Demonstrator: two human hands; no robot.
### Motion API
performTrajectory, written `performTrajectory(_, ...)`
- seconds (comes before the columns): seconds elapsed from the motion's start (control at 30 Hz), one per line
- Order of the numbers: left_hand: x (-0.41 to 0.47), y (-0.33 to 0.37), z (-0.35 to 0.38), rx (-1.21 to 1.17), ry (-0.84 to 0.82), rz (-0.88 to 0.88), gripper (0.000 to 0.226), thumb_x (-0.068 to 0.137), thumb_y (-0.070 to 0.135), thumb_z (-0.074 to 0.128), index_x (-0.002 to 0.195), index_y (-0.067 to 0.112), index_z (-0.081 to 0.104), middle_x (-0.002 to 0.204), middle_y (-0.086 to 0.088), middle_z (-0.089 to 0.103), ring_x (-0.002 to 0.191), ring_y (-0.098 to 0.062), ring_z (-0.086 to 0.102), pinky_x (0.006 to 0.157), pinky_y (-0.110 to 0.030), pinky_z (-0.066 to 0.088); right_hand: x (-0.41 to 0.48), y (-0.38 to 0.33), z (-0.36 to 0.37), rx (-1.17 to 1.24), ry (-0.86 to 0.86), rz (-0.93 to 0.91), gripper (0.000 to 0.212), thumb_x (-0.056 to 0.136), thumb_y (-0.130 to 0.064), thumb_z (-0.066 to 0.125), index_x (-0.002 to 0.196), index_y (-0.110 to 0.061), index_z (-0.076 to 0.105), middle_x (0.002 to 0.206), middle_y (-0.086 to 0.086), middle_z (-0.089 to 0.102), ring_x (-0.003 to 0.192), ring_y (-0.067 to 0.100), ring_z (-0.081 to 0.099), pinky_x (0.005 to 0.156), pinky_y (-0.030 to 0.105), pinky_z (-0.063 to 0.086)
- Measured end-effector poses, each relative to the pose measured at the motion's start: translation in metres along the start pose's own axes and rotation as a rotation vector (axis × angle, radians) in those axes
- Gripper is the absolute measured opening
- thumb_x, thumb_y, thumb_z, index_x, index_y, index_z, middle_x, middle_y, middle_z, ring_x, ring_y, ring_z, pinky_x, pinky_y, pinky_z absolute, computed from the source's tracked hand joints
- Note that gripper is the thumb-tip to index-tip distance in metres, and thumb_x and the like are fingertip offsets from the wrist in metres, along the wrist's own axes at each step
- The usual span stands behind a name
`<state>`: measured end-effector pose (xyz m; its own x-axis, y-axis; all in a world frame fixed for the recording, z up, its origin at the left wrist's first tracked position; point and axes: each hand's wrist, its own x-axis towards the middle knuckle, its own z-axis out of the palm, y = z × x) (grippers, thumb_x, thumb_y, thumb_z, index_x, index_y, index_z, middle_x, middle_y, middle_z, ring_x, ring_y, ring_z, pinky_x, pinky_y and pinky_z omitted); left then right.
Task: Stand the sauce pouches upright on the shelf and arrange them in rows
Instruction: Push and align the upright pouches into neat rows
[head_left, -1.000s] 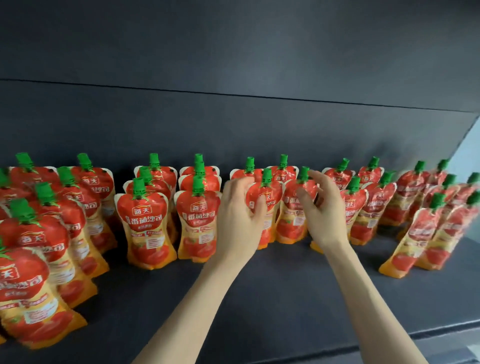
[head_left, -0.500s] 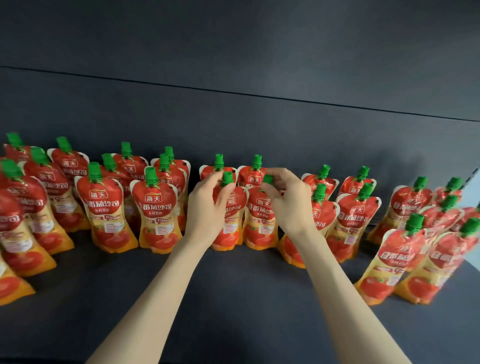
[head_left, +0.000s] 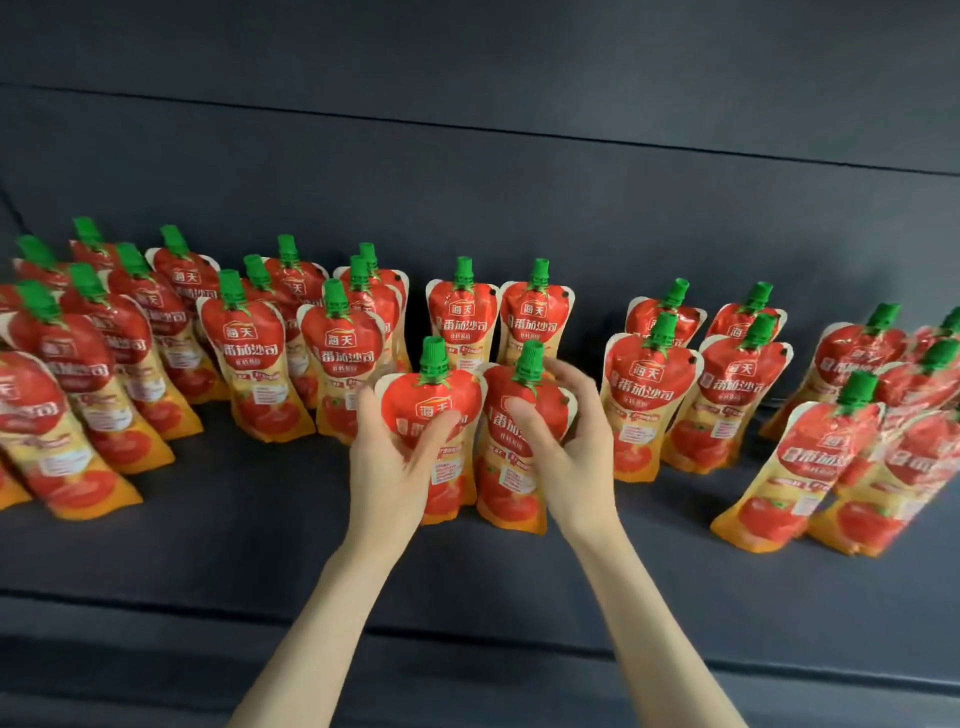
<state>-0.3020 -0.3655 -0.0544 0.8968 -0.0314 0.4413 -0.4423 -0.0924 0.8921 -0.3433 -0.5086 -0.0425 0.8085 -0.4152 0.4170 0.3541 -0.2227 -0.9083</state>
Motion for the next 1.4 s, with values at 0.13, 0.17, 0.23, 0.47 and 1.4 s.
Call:
performTrajectory(0.13, -0.028, -0.038, -0.012, 0.054, -0.161, -0.134, 0.050, 0.077, 0.037, 0.064, 0.122, 0.022, 0.048, 0.113, 0.014, 0.062, 0.106, 0.002, 0.058, 0.086, -0.012, 0.047, -0.033, 0.036, 0.005, 0.014, -0.057, 0.135, 0.033, 0.086, -0.012, 0.067, 0.113, -0.022, 0.053, 0.105, -0.002, 0.068, 0.100, 0.014, 0.065, 0.088, 0.037, 0.054)
performTrajectory(0.17, -0.029, -0.043, -0.016, 0.054, -0.178, -0.143, 0.049, 0.079, 0.035, 0.064, 0.122, 0.019, 0.050, 0.113, 0.012, 0.063, 0.107, 0.000, 0.058, 0.088, -0.015, 0.048, -0.037, 0.039, 0.006, 0.001, -0.037, 0.144, 0.029, 0.085, -0.011, 0.067, 0.109, -0.021, 0.054, 0.102, -0.001, 0.068, 0.096, 0.013, 0.065, 0.086, 0.037, 0.054)
performTrajectory(0.23, -0.027, -0.046, -0.025, 0.042, -0.177, -0.152, 0.041, 0.081, 0.030, 0.066, 0.118, 0.016, 0.053, 0.110, 0.010, 0.066, 0.103, -0.001, 0.060, 0.086, -0.019, 0.050, -0.039, 0.041, 0.009, 0.000, 0.012, 0.151, 0.024, 0.083, -0.010, 0.069, 0.101, -0.018, 0.056, 0.095, -0.004, 0.069, 0.089, 0.010, 0.067, 0.080, 0.030, 0.055)
performTrajectory(0.47, -0.018, -0.053, -0.085, 0.025, -0.059, -0.150, 0.032, 0.080, 0.022, 0.069, 0.107, 0.015, 0.055, 0.102, 0.014, 0.066, 0.096, 0.002, 0.062, 0.075, -0.013, 0.051, -0.044, 0.026, 0.057, 0.024, 0.027, 0.137, 0.026, 0.081, -0.010, 0.071, 0.098, -0.021, 0.055, 0.094, -0.004, 0.069, 0.089, 0.011, 0.067, 0.076, 0.027, 0.056)
performTrajectory(1.4, 0.047, -0.110, -0.181, 0.209, -0.182, -0.090, 0.061, 0.079, 0.025, 0.072, 0.129, 0.014, 0.040, 0.127, -0.002, 0.053, 0.118, -0.016, 0.051, 0.094, -0.027, 0.043, -0.048, 0.040, 0.189, -0.270, 0.096, 0.191, 0.041, 0.079, -0.010, 0.073, 0.112, -0.017, 0.048, 0.096, -0.015, 0.063, 0.081, -0.013, 0.060, 0.070, 0.005, 0.047)
